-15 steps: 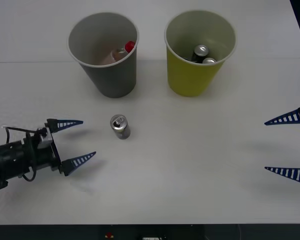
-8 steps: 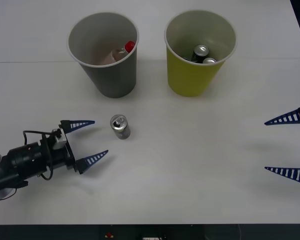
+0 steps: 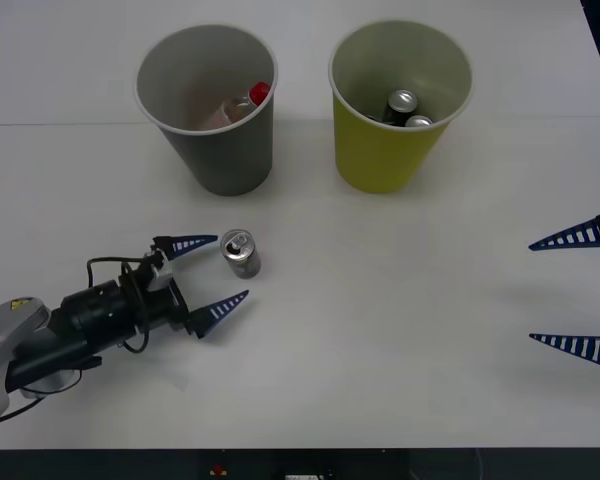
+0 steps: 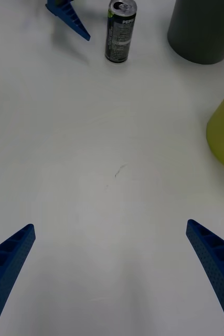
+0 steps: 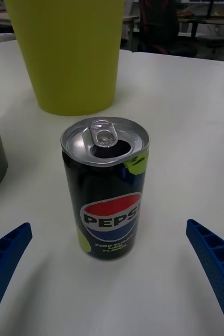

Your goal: Put the can into the green bin and the plastic bottle into the gray bin

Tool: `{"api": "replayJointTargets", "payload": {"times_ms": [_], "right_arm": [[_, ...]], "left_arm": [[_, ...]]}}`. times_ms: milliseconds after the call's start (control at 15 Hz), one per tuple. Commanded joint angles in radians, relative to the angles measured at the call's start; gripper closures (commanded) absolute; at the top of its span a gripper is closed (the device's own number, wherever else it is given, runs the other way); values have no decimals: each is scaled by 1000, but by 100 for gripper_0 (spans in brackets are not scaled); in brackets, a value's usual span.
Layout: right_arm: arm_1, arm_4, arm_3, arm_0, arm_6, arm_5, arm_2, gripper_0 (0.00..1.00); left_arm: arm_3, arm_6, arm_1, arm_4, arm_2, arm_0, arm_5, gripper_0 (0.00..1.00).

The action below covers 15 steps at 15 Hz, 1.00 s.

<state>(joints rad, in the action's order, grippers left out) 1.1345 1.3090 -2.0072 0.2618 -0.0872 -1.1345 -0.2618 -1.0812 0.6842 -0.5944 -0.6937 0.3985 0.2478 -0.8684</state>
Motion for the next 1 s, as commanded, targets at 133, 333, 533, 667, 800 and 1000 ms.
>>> {"api": "replayJointTargets", "payload": {"times_ms": [133,333,533,667,800,1000], "right_arm": [[0,0,0,0,0,0,0,0],[0,0,0,0,0,0,0,0],[0,0,0,0,0,0,0,0],[0,0,0,0,0,0,0,0],[0,0,0,0,0,0,0,0],[0,0,0,0,0,0,0,0]], "left_arm": [[-2,0,42,0,26,15,54,0],[0,0,73,-1,39,30,89,0],[0,0,85,-3,48,39,111,0],[0,0,85,-4,46,39,109,0],[0,0,85,-4,48,39,109,75],[-2,0,85,-1,48,39,109,100]]}}
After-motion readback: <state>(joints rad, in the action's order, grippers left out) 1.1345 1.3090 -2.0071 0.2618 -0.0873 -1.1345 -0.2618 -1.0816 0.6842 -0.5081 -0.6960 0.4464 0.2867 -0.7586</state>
